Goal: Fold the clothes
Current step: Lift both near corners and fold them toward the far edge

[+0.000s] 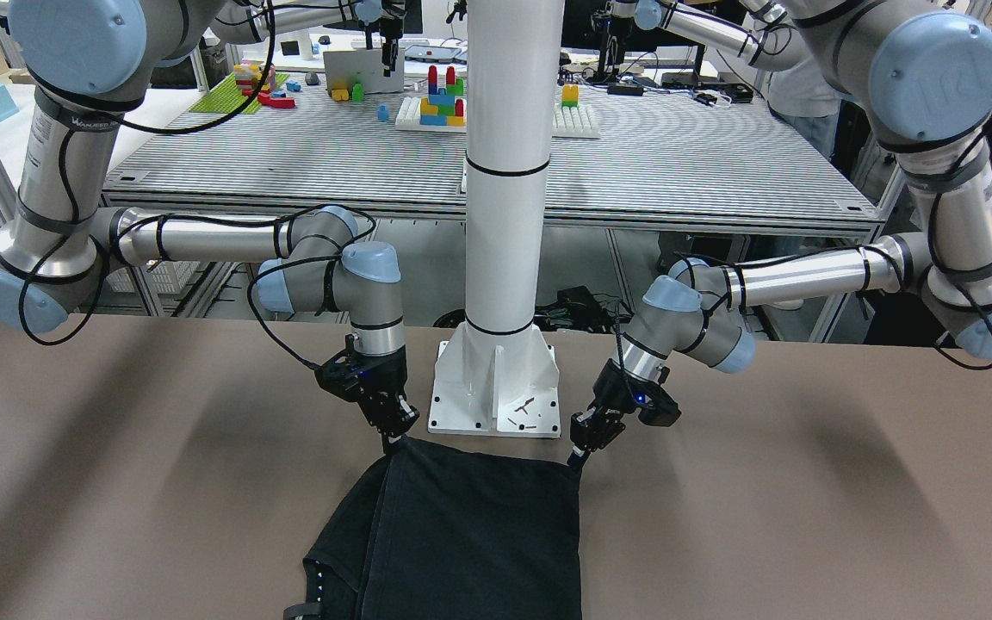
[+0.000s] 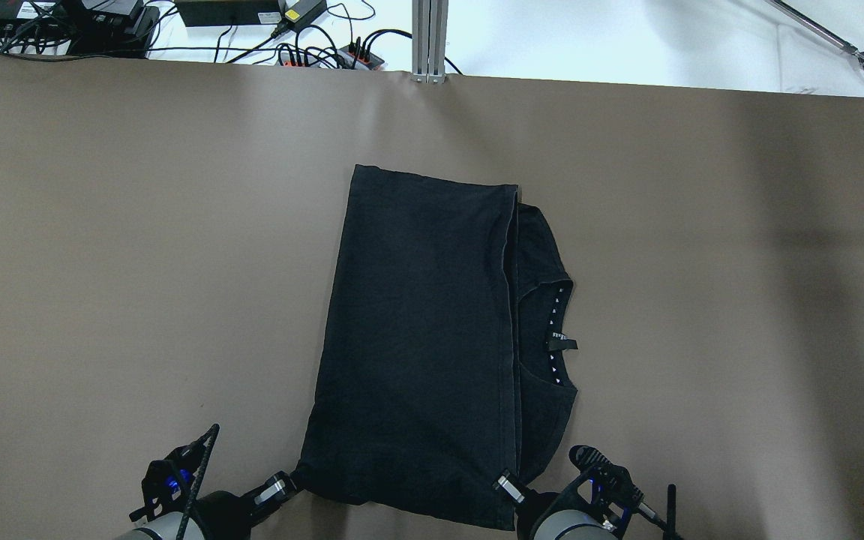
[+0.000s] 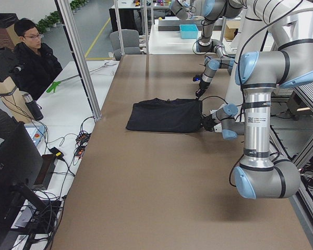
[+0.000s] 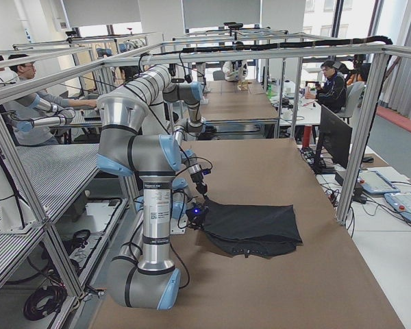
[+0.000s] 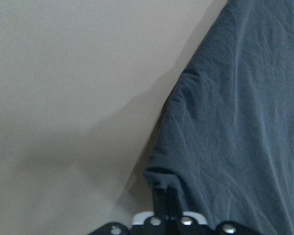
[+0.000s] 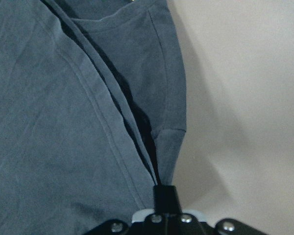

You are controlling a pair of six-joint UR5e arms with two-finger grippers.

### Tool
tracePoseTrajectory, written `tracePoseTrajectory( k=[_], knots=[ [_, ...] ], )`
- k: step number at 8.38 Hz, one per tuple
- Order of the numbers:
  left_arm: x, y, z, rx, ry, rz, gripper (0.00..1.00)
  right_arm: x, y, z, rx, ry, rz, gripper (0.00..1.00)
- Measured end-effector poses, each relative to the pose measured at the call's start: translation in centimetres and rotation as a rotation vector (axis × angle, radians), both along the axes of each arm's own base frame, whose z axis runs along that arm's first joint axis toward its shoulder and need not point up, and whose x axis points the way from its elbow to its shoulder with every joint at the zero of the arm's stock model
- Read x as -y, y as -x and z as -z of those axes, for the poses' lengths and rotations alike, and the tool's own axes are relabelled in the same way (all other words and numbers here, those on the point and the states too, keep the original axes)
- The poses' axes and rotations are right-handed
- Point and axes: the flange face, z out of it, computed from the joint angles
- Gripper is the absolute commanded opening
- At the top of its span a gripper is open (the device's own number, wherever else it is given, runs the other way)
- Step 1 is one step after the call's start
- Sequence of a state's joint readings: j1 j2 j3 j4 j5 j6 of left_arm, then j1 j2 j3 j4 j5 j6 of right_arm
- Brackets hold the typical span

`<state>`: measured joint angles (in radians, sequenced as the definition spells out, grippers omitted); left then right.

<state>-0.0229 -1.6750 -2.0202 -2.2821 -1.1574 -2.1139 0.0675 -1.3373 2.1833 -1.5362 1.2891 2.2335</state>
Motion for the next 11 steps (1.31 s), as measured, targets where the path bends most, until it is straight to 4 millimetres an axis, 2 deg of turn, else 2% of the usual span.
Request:
tracePoseTrajectory(
  k=[2,3,4,5,7,9,11],
  knots=[
    [-1.4,2.7,0.9,-0.024,0.000,-0.027,0.00,-0.1,-1.5,1.0,0.027,0.001,0.002,0.00],
    [-2.1,4.4,2.1,-0.053,0.000,-0.040,0.00,-0.2,-2.3,1.7,0.046,0.001,0.003,0.00],
    [-2.0,5.4,3.3,-0.081,-0.003,-0.041,0.00,-0.3,-3.4,2.5,0.069,0.003,0.006,0.00],
    [-0.2,6.1,4.6,-0.103,-0.016,-0.014,0.00,0.1,-4.3,3.2,0.087,0.002,0.000,0.00],
    [6.5,6.7,6.0,-0.108,-0.046,0.031,0.00,3.7,-6.1,3.9,0.107,0.011,-0.054,0.00],
    [16.4,4.9,7.0,-0.080,-0.060,0.069,0.00,10.5,-6.1,5.1,0.111,0.033,-0.106,0.00],
    [26.7,2.6,9.0,-0.046,-0.056,0.109,0.00,17.7,-6.2,4.9,0.061,0.026,-0.142,0.00]
  ],
)
